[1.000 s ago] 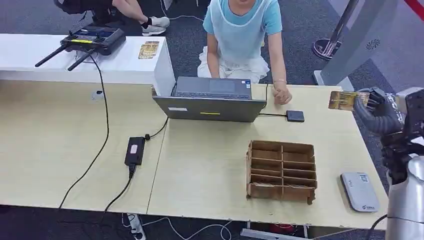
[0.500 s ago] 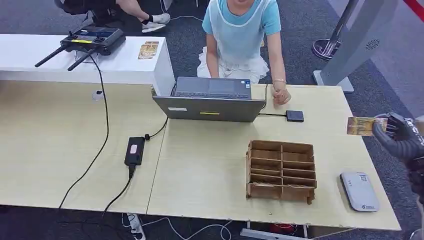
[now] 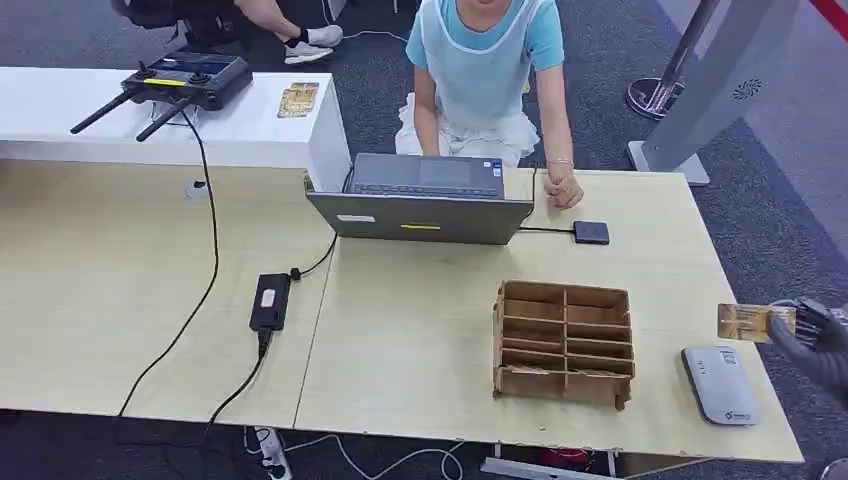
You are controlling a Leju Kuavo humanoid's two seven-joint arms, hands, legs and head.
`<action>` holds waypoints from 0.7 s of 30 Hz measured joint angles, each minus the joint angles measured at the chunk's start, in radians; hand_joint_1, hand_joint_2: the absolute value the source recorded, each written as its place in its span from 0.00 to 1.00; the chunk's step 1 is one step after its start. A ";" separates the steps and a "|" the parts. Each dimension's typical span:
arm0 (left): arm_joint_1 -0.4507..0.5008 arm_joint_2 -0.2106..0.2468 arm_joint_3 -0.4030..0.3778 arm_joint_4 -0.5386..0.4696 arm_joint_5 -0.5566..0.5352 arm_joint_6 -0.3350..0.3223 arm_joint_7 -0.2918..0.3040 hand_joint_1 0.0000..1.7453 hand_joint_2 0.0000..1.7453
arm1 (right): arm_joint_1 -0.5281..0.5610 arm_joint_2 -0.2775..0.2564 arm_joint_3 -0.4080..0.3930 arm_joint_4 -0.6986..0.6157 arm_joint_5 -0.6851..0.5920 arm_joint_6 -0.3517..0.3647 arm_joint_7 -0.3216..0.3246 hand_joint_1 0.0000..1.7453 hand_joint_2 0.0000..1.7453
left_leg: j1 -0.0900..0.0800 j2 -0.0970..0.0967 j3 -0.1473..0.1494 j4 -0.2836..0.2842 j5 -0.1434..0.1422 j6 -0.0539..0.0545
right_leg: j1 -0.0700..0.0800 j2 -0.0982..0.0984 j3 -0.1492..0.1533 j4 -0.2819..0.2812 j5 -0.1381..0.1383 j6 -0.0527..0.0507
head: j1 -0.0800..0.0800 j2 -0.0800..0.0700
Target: Pass the card to the sensor for recognition and then transmit it.
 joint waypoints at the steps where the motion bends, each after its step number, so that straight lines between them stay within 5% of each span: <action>1: 0.000 0.000 0.000 0.000 -0.001 0.000 0.000 0.00 0.00 | 0.009 0.000 -0.006 0.006 0.002 0.001 -0.001 1.00 1.00 | 0.000 0.000 0.000 0.000 0.000 0.000 | 0.000 0.000 0.000 0.000 0.000 0.000 | -0.001 0.000; 21: -0.001 0.000 0.000 0.000 -0.013 0.000 0.001 0.00 0.00 | 0.040 0.072 -0.115 0.128 0.149 0.024 -0.001 1.00 1.00 | 0.000 0.002 0.001 0.000 0.000 0.000 | 0.000 0.002 0.000 0.000 0.000 0.000 | 0.000 0.000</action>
